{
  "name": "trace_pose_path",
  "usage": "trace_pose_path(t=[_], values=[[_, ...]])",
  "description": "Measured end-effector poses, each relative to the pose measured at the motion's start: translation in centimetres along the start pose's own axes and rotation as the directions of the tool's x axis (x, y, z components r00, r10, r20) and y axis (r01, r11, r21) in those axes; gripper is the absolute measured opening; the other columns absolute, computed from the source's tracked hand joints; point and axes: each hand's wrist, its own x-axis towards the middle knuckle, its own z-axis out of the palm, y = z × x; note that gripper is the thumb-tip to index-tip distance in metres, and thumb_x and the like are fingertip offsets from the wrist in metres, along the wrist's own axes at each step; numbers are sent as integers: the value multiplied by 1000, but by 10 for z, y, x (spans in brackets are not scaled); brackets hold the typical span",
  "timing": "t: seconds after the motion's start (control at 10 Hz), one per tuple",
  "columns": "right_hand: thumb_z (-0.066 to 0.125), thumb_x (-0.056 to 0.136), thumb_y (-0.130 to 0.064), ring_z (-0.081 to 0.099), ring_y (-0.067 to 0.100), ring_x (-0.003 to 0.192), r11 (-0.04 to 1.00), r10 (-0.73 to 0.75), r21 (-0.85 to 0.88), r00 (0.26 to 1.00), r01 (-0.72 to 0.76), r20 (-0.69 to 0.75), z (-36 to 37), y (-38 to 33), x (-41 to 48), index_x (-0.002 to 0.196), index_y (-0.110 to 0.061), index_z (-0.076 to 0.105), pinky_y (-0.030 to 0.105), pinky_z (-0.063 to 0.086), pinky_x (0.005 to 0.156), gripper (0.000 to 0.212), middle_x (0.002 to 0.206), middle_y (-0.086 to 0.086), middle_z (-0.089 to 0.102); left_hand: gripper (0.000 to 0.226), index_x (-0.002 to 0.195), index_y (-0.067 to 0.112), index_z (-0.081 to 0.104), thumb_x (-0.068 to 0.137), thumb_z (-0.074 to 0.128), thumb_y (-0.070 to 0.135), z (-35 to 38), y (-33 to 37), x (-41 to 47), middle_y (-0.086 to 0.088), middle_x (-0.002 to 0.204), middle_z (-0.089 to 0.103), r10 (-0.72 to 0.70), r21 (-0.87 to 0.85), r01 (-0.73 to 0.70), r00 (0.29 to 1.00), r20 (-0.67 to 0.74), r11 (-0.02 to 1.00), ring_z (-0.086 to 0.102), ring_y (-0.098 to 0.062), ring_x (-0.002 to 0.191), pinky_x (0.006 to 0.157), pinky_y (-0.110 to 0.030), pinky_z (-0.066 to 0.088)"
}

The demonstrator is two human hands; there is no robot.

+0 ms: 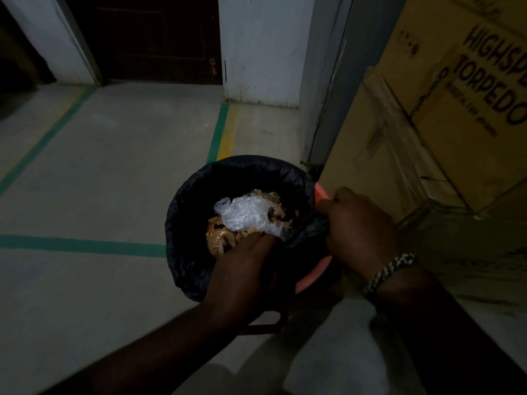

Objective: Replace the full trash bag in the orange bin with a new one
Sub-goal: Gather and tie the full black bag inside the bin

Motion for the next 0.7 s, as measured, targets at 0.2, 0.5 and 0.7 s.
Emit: trace_pose_path(t=[0.2, 0.5, 0.7], values=[[56, 72, -8, 64, 33, 84, 894, -144, 386, 962, 228, -234, 1, -7, 5, 102, -16, 71, 39, 55, 67, 35, 91, 9, 65, 82, 146, 43, 30, 75, 65, 63, -2, 4, 7, 15, 132, 59, -114, -208, 126, 991, 68, 970, 59, -4, 118, 92, -30, 52], [72, 81, -4, 63, 12, 96, 605, -479, 657, 865, 451, -152, 11, -26, -2, 111, -17, 66, 25, 52, 82, 33, 104, -3, 65, 40, 119, 13, 69, 83, 66, 29, 5, -4, 17, 19, 86, 67, -233, -549, 224, 971, 54, 805, 66, 8, 93, 87, -26, 55], [64, 83, -4, 64, 7, 85, 508, 263, 838, 963, -198, 68, 68, 3, 49, 97, -26, 68, 35, 57, 79, 26, 108, -3, 70, 24, 76, 61, 69, 73, 47, 51, 9, 1, 28, 19, 84, 67, -278, -668, 243, 959, 55, 704, 61, -39, 114, 104, -57, 45]])
